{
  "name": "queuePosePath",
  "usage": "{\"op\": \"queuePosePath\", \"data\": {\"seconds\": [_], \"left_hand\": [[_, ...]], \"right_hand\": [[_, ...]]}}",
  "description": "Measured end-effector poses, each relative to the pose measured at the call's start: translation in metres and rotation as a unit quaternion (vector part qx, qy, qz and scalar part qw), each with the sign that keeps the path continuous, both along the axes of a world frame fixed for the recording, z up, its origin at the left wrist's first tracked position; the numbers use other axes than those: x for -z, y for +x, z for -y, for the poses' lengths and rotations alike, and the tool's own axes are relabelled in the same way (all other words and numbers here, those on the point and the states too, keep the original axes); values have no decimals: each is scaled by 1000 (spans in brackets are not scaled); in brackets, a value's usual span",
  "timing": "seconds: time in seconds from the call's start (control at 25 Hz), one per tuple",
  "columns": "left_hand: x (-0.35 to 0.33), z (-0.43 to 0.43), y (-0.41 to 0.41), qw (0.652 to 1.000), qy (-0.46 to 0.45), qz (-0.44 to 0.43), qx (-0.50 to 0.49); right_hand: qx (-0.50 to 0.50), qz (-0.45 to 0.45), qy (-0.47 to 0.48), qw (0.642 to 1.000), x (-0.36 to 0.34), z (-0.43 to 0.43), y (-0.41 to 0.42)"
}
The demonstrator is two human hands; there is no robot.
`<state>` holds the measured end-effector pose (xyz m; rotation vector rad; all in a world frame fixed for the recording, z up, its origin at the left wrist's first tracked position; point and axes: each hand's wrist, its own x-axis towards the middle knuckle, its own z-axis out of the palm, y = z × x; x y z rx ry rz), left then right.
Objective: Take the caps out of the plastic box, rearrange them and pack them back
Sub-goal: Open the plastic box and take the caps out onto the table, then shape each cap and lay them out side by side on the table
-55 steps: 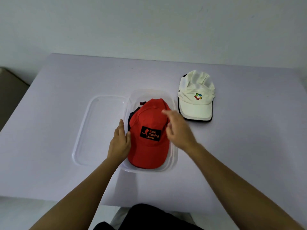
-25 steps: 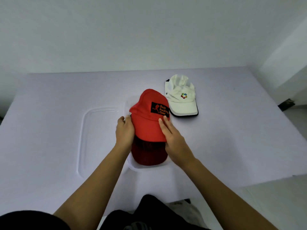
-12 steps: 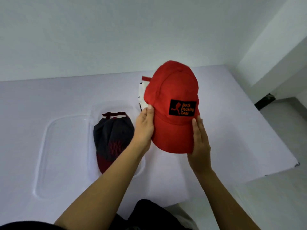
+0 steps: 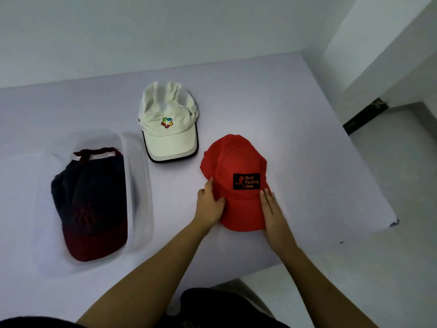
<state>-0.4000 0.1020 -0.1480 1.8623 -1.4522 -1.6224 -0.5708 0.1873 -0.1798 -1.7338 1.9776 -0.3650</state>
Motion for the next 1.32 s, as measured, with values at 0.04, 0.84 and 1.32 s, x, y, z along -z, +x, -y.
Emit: {"op": "queuePosePath", "data": {"seconds": [0.04,0.84,1.32], "left_hand": [[-1,4,-11,1000,-6,11,11],[-62,-3,50,991,-123,38,-34],[-16,-10,278,955,36,156,-251]], "right_hand": [[-3,-3,10,1000,1,7,-9],[-14,-52,-50,997,-34,32,71],[-62,98,76,990,-55,49,306]]}}
